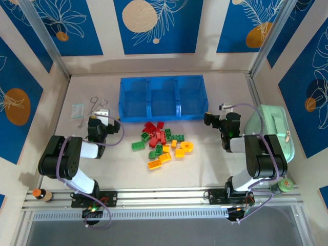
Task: Sort the legos into containers by color
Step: Pick up the lego from the center of the table.
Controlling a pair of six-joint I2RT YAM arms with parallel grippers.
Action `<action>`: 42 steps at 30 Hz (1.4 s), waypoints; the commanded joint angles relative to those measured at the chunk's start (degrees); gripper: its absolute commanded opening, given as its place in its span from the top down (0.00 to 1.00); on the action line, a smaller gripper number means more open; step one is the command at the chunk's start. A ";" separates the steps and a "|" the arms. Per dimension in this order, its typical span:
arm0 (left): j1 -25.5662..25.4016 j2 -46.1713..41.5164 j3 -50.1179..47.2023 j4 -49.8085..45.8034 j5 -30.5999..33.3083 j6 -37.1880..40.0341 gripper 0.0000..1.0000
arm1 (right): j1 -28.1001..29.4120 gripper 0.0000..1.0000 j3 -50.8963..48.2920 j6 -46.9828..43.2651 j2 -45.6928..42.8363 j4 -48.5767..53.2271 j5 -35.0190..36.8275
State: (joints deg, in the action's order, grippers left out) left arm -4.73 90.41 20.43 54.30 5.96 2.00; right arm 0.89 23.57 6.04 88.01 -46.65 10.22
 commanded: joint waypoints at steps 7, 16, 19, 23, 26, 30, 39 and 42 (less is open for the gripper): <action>0.65 -0.87 0.84 -0.45 -1.30 0.55 0.00 | -0.09 0.01 -0.30 0.46 -0.73 -0.95 -0.73; 0.60 -0.84 0.84 -0.43 -1.30 0.55 0.00 | -0.10 0.01 -0.28 0.46 -0.73 -0.93 -0.73; 0.60 -0.85 0.85 -0.43 -1.30 0.55 0.00 | -0.09 0.01 -0.36 0.46 -0.73 -0.92 -0.73; 0.60 -0.86 0.84 -0.47 -1.30 0.55 0.00 | -0.10 0.01 -0.35 0.49 -0.72 -0.98 -0.73; 0.61 -0.92 0.85 -0.43 -1.30 0.53 0.00 | -0.09 0.01 -0.33 0.46 -0.73 -0.92 -0.73; 0.60 -0.90 0.85 -0.43 -1.30 0.46 0.00 | -0.10 0.01 -0.28 0.46 -0.72 -0.95 -0.73; 0.54 -2.15 0.49 -0.36 1.25 -0.15 0.00 | 0.61 0.01 1.77 -1.44 -8.01 8.48 -3.50; -1.16 -10.67 3.92 -14.79 8.17 -0.87 0.00 | 3.32 0.01 4.12 -4.03 -16.90 17.97 -2.23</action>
State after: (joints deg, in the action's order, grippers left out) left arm -5.08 86.59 20.73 48.69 8.40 1.85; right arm 2.02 24.29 4.84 78.63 -37.06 8.78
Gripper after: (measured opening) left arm 0.998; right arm 0.991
